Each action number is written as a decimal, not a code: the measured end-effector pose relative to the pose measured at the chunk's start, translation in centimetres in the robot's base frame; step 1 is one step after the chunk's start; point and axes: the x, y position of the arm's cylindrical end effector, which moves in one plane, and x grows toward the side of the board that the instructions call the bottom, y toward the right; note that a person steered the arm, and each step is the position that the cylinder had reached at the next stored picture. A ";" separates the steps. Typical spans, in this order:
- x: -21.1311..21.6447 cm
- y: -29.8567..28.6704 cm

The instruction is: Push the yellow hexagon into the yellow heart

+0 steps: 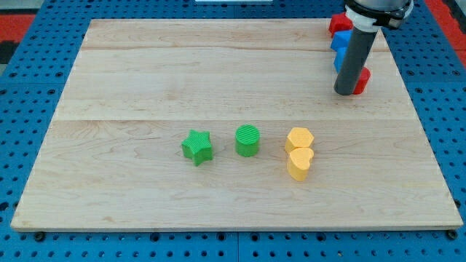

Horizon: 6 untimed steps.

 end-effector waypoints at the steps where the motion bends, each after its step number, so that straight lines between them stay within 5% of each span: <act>1: 0.0 -1.7; 6: 5.0 -7.7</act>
